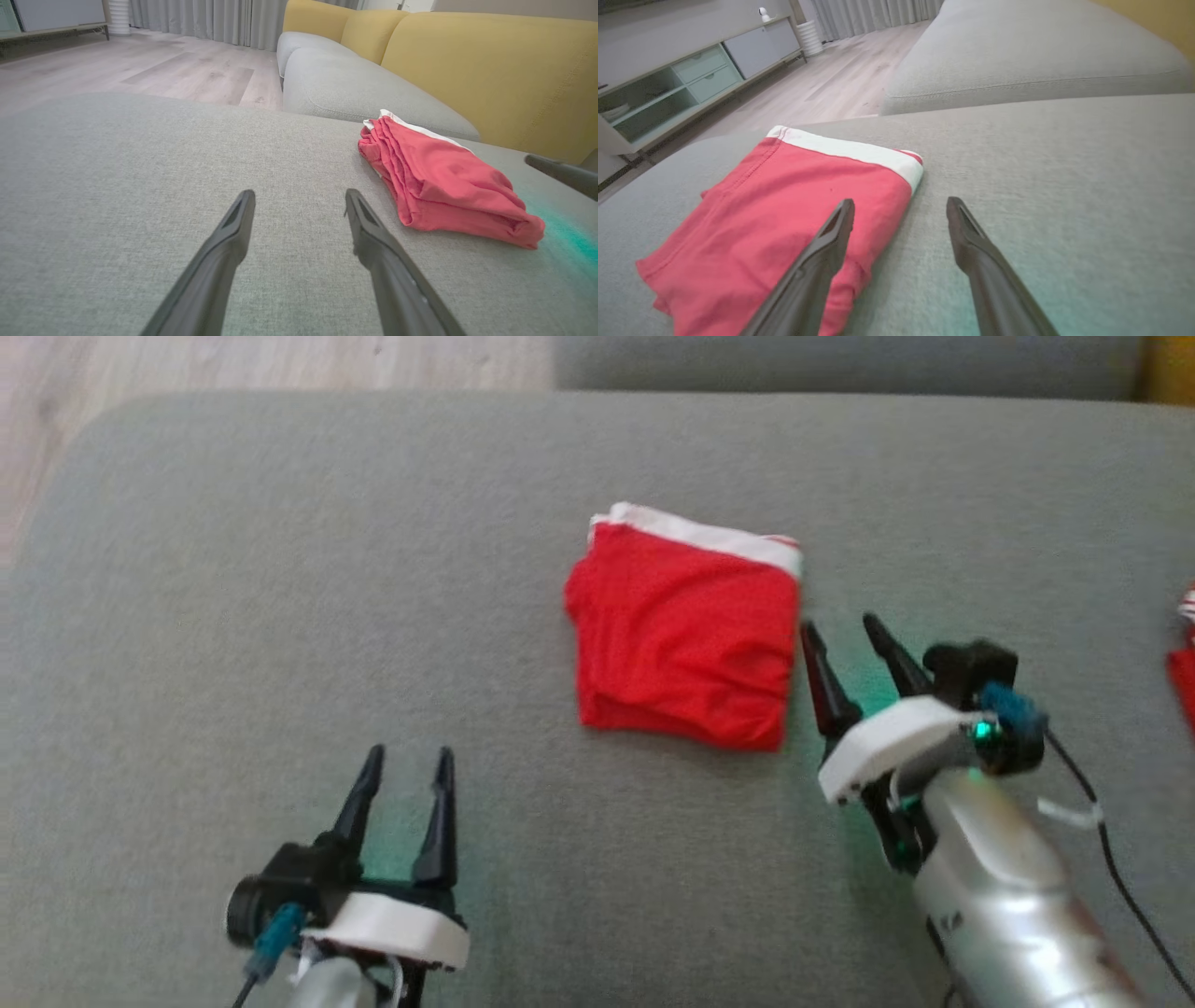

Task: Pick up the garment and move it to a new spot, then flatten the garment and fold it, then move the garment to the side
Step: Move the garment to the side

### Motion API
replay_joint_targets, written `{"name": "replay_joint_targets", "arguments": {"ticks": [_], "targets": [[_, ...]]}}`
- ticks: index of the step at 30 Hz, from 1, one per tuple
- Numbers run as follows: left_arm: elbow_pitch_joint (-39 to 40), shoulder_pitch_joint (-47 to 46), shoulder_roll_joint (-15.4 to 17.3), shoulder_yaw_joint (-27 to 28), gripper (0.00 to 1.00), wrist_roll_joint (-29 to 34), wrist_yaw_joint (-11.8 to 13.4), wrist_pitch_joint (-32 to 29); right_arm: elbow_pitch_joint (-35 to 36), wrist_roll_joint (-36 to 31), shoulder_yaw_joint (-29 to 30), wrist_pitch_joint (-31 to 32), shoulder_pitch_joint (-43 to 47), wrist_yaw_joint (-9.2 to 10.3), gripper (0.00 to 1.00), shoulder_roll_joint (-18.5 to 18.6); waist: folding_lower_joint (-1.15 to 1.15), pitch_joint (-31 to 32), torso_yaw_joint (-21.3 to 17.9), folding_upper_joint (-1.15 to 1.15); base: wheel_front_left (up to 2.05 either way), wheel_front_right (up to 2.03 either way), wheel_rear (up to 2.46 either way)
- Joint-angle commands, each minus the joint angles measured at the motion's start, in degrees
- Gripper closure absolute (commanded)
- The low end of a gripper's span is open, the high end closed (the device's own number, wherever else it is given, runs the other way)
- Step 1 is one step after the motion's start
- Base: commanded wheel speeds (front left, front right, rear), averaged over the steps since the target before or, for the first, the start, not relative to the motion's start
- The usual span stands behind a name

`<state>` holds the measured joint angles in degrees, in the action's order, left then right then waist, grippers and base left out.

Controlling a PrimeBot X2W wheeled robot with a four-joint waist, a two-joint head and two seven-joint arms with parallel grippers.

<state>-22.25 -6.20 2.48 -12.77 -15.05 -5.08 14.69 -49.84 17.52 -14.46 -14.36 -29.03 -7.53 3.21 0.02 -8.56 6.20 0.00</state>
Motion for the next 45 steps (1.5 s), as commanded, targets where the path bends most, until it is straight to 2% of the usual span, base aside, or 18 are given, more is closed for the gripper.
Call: {"name": "replay_joint_targets", "arguments": {"ticks": [1,7,9,10,12,17,22,23,27,28,35,40,45], "targets": [[1.60,-2.39,0.40,0.96,0.00,-0.04,-0.01,0.31,-0.38,0.44,-1.54,-0.63,-2.38,0.04,0.00,-0.33,-0.02,-2.85,3.03,0.00,0.00,0.00,0.00],[1.82,-4.18,0.40,-0.95,0.00,-0.51,0.03,0.31,-9.95,1.09,-2.87,-0.09,-7.33,0.04,0.00,-0.33,-0.02,-4.75,6.10,0.00,0.00,0.00,0.00],[1.84,-4.29,0.40,-1.13,0.00,-0.69,0.29,0.31,-11.50,3.19,-4.52,0.67,-7.51,0.04,0.00,-0.33,-0.02,-4.91,6.41,0.00,0.00,0.00,0.00],[1.90,-4.31,0.40,-1.17,0.00,-0.73,0.39,0.31,-11.83,4.17,-5.31,0.60,-7.61,0.04,0.19,-0.33,-0.02,-4.95,6.42,0.00,0.00,0.00,0.00],[2.02,-4.20,0.40,-0.94,0.00,-0.63,0.53,0.31,-12.24,5.40,-6.75,0.28,-7.79,0.04,1.00,-0.33,-0.02,-4.86,5.92,0.00,0.00,0.00,0.00],[2.07,-3.86,0.40,0.24,0.00,0.61,0.26,0.31,-12.65,6.07,-7.24,-0.54,-7.68,0.04,1.00,-0.33,-0.02,-3.51,1.66,0.00,0.00,0.00,0.00],[2.33,-3.83,0.40,1.29,0.00,1.38,-0.29,0.31,-8.41,6.22,-5.73,-0.61,-4.91,0.04,1.00,-0.33,-0.02,-1.58,-6.92,0.00,0.00,0.00,0.00],[2.33,-3.83,0.40,1.29,0.00,1.38,-0.29,0.31,-8.41,6.22,-5.73,-0.61,-4.91,0.04,1.00,-0.33,-0.02,-1.58,-6.92,0.00,0.00,0.00,0.00],[2.39,-4.09,0.40,1.22,0.00,1.21,-0.60,0.31,-6.25,6.07,-4.88,-0.62,-1.80,0.04,1.00,-0.33,-0.02,-0.42,-14.98,0.00,0.00,0.00,0.00],[2.25,-4.27,0.40,1.02,0.00,1.24,-0.78,0.31,-5.46,5.87,-5.02,-0.62,-0.70,0.04,1.00,-0.33,-0.02,-0.13,-18.80,0.00,0.00,0.00,0.00],[1.94,-4.76,0.40,0.53,0.00,0.90,-1.04,0.31,-2.05,6.78,-6.60,-0.63,2.13,0.04,1.00,-0.33,-0.02,-0.25,-28.73,0.00,0.00,0.00,0.00],[1.26,-5.02,0.40,0.82,0.00,0.98,-1.02,0.31,-1.86,7.78,-8.73,-0.63,1.38,0.04,1.00,-0.33,-0.02,-1.01,-32.02,0.00,0.00,0.00,0.00],[0.42,-5.61,0.40,0.13,0.00,1.12,-1.30,0.31,-3.27,6.52,-9.43,-0.63,-1.84,0.04,1.00,-0.33,-0.02,-2.10,-31.43,0.00,0.00,0.00,0.00]]}}
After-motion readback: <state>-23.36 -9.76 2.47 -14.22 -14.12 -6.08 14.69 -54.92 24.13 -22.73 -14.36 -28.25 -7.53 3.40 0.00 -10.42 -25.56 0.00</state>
